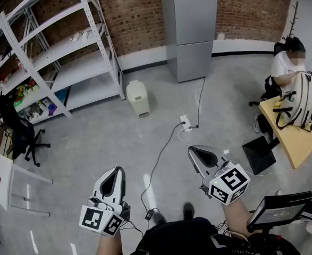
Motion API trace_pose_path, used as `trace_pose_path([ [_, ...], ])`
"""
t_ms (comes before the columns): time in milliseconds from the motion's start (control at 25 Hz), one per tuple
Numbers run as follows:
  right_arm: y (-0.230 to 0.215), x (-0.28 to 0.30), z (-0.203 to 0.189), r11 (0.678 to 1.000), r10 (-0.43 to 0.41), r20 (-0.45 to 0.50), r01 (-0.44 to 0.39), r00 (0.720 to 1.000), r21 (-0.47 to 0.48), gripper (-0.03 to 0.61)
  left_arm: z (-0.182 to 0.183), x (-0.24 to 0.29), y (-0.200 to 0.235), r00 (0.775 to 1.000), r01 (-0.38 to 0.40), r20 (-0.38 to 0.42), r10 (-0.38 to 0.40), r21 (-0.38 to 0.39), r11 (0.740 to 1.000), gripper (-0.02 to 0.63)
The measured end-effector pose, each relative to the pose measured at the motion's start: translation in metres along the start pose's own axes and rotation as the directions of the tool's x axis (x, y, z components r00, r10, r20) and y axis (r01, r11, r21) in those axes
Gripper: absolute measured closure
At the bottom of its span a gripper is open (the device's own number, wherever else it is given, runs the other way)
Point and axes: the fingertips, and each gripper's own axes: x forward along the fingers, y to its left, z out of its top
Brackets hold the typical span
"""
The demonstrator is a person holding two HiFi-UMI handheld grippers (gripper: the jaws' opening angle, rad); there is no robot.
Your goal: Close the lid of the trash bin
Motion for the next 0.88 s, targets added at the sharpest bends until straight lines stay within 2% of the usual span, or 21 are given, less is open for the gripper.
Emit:
trace_pose_path([
  [280,0.046,0.0,0.005,0.999,0.007,-0.008,-0.007,1.0,-0.038,0.572,0.003,-0.036,0.01,1.0,0.02,0.021,-0.02,-0.01,1.0,0.615],
  [880,0.045,-0.012,0.009,0.999,0.015,0.001,-0.014,1.0,-0.051,0.571,-0.003,-0.036,-0.011,0.998,0.05,0.026,-0.049,-0.025,0.998,0.615],
])
